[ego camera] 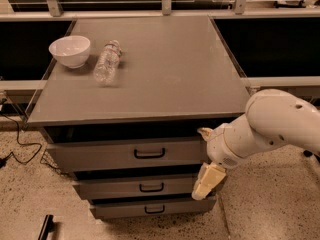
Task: Open top drawer
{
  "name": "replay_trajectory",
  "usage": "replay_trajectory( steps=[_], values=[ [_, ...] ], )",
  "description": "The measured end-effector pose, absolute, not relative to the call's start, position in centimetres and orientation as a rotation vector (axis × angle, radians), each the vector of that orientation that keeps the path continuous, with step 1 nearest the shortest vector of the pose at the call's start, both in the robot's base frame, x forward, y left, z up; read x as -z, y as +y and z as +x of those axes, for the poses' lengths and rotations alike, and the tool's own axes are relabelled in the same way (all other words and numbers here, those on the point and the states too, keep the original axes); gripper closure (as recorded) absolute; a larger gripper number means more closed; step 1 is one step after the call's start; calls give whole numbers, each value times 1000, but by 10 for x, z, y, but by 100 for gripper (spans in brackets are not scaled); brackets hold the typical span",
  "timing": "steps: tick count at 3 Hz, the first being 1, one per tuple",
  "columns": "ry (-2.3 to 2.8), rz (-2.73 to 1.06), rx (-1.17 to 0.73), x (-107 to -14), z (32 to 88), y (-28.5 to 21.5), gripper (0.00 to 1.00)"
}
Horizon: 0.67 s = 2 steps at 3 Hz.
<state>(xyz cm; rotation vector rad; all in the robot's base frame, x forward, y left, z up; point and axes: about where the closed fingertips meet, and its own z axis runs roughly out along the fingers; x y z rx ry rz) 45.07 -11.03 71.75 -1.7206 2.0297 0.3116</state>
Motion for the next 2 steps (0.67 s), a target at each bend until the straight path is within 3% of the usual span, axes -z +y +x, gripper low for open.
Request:
replay_trajectory(
  steps=[2],
  values=[
    [1948,-1757,-240,-697,478,-105,0]
  ],
)
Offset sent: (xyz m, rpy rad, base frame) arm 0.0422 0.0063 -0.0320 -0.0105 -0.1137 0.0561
